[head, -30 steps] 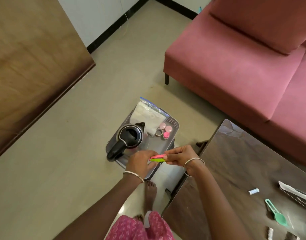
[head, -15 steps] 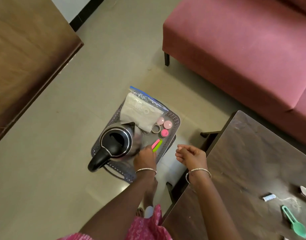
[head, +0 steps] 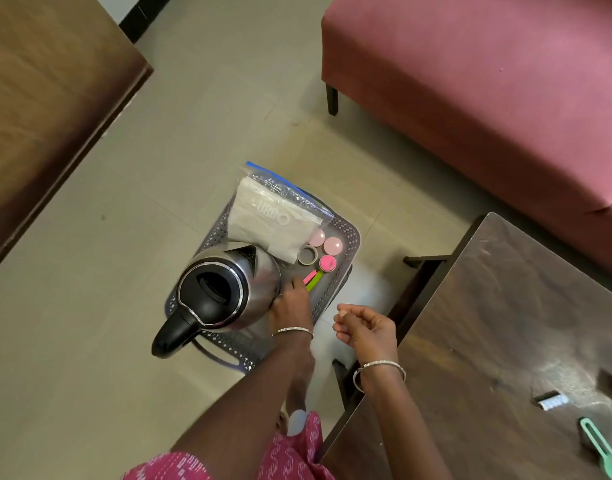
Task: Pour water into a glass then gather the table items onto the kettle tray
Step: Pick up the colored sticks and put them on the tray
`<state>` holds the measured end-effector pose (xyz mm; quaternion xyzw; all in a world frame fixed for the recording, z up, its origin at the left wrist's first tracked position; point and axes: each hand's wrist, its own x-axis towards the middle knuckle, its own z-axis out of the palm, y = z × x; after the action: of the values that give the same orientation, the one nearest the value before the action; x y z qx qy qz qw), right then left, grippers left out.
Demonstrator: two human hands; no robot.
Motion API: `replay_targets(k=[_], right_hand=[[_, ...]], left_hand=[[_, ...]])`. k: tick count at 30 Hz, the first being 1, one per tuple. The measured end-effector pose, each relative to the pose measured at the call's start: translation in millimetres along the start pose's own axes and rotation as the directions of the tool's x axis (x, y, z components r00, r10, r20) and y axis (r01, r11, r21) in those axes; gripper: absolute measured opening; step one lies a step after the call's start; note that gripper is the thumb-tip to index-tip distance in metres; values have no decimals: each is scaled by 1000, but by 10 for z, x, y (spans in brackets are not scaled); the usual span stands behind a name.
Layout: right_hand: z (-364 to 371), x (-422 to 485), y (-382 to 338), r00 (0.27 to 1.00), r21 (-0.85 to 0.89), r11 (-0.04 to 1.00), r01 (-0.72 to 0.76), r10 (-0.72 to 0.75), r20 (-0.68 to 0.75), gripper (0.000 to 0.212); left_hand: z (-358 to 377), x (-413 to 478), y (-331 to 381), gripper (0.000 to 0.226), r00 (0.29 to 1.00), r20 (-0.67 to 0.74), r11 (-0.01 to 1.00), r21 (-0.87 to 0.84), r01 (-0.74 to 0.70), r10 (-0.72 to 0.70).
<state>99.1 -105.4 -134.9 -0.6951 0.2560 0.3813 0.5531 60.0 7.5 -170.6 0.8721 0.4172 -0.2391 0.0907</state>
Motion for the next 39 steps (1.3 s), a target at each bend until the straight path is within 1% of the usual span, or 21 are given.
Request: replay_targets(k=[2,3,5,10,21,24,28,33,39], right_hand=[[5,9,21,1000,-17,1000,-6,6,3,9],[4,15,27,1000,-23,1000,-9,9,4,9],[-6,26,45,1000,-32,999,-13,13,0,10],[-15,36,53,1000,-42,999,-14,14,-2,11],[-167,-92,109,1000,-23,1000,-8,8,-11,10],[-254,-161,143,1000,-11,1000,6,-6,-26,11],[-361,-290,175,998,5,1000,17,-17,-52,11],[-496,-577,244,997,7,998,55,-55,-56,14],[-796,-1153,365,992,26,993,118,-118,-34,19]], left_hand=[[47,49,-2,18,1000,-2,1000,-24,-2,2],[94,76,-5,13,1000,19,999,-52,-12,13],[167,102,-6,14,998,36,994,-94,-51,54],[210,78,-23,17,997,15,984,-160,-74,77],[197,-10,-77,25,998,13,945,-321,-57,65],[158,-109,-160,22,998,6,929,-364,-62,69],[45,-313,-295,26,996,-47,897,-435,-84,71],[-156,-784,-407,13,980,-181,848,-504,-163,81],[-280,-1632,-474,11,967,-229,796,-562,-222,108]])
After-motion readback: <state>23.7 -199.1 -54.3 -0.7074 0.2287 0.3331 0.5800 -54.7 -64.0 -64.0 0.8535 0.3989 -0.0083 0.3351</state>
